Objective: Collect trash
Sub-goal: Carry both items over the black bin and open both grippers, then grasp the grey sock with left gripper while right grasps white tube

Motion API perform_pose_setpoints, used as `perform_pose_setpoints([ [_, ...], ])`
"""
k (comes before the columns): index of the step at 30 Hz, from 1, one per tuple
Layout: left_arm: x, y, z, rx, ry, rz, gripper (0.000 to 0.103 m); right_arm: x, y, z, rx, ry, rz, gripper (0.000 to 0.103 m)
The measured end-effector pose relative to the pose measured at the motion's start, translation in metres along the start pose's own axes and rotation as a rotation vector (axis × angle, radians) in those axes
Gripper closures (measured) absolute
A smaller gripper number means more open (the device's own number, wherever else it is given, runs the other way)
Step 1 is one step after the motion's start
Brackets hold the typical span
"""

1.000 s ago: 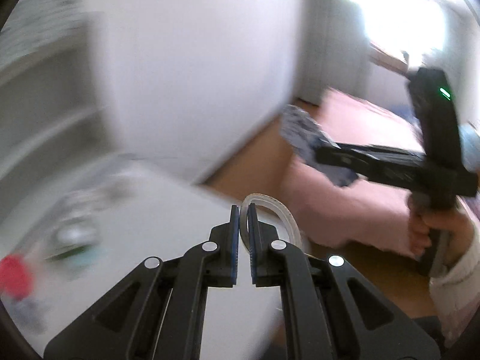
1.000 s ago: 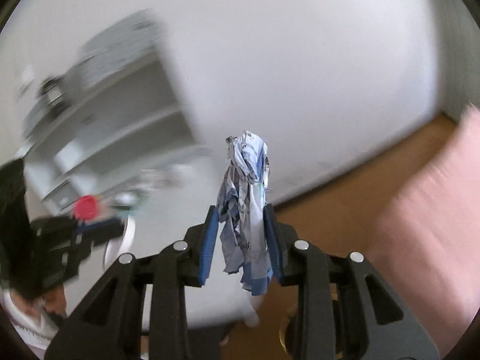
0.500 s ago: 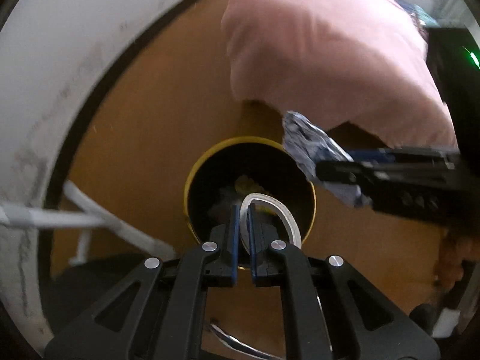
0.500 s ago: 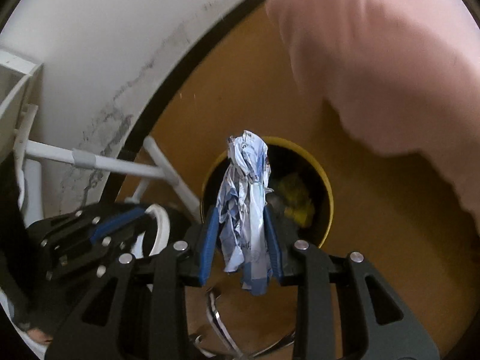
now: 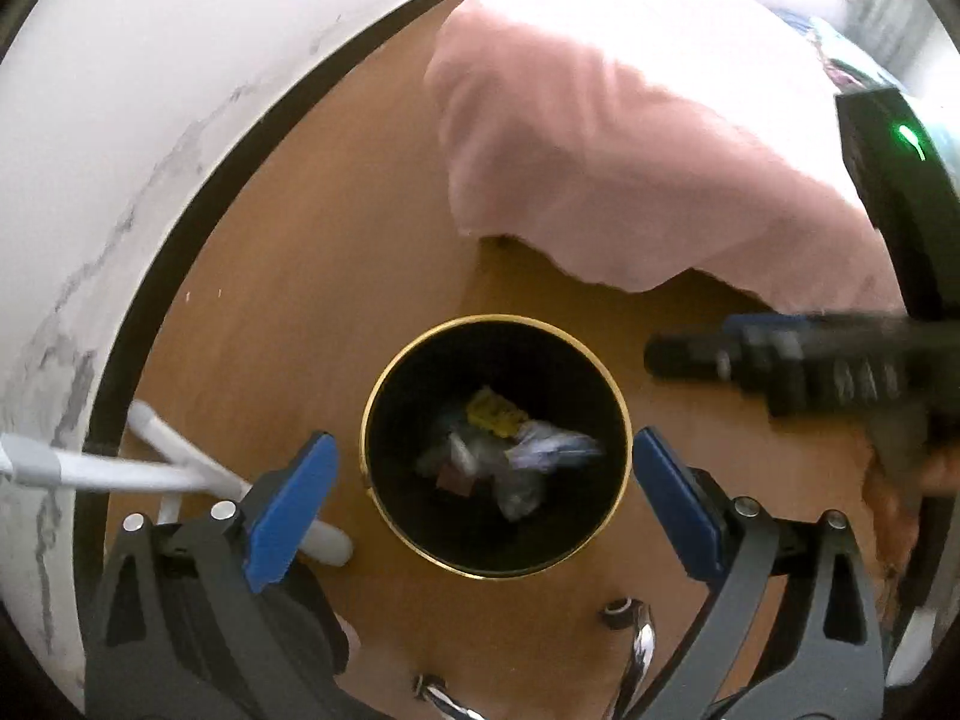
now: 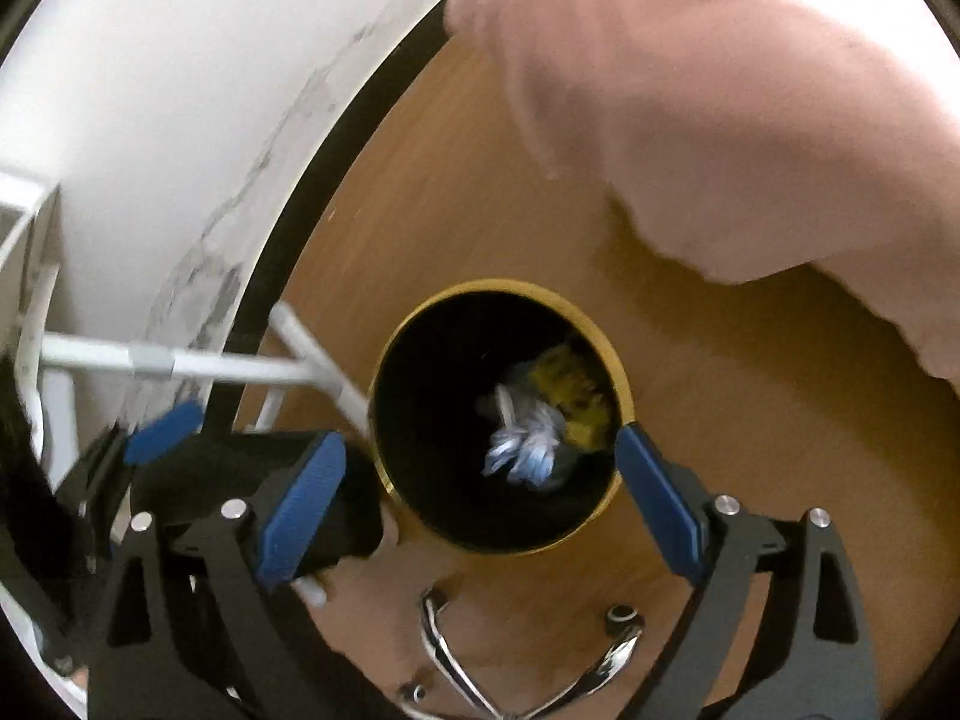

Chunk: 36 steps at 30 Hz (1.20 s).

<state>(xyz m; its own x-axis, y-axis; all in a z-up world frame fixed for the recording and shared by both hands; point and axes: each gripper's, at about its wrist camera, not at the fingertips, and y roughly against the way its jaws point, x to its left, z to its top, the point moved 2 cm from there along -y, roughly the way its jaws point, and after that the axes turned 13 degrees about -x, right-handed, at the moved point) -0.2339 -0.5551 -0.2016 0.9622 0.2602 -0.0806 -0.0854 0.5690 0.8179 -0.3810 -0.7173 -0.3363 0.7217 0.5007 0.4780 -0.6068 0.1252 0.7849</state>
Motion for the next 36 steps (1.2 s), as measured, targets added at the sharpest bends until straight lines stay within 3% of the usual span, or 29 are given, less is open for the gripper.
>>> perform_pose_setpoints([
  [3,-0.017,0.038,0.019,-0.098,-0.053,-0.021,0.008,-0.005,0.034,0.018,-0.115,0.019,-0.09,0.014],
  [7,-0.04,0.129,0.051,-0.329,-0.145,-0.029,0.007,0.007,0.106,0.044,-0.373,0.123,-0.289,0.007],
  [10,-0.032,0.211,0.071,-0.495,-0.156,0.0,0.006,0.035,0.167,0.052,-0.611,0.223,-0.394,0.007],
  [12,-0.011,0.265,0.071,-0.598,-0.14,0.07,0.006,0.053,0.189,0.051,-0.686,0.279,-0.397,0.007],
  [14,0.019,0.304,0.064,-0.647,-0.094,0.17,0.006,0.079,0.199,0.048,-0.715,0.328,-0.329,0.007],
  [18,0.106,0.356,0.02,-0.609,0.094,0.443,0.006,0.139,0.192,0.042,-0.663,0.396,-0.138,0.007],
  [22,0.216,0.409,-0.07,-0.529,0.409,0.811,0.006,0.214,0.176,0.036,-0.613,0.487,-0.004,0.007],
  [25,0.276,0.44,-0.139,-0.434,0.636,0.978,0.006,0.285,0.163,0.02,-0.572,0.555,0.135,0.007],
  [28,0.31,0.458,-0.184,-0.395,0.757,1.014,0.006,0.346,0.159,0.001,-0.523,0.625,0.265,0.007],
  [34,0.351,0.439,-0.187,-0.326,0.716,0.939,0.007,0.454,0.154,-0.063,-0.459,0.789,0.432,0.007],
  [35,0.358,0.433,-0.186,-0.322,0.709,0.917,0.009,0.468,0.154,-0.074,-0.446,0.818,0.457,0.007],
  [36,0.364,0.429,-0.186,-0.323,0.707,0.892,0.023,0.482,0.15,-0.083,-0.434,0.846,0.478,0.007],
])
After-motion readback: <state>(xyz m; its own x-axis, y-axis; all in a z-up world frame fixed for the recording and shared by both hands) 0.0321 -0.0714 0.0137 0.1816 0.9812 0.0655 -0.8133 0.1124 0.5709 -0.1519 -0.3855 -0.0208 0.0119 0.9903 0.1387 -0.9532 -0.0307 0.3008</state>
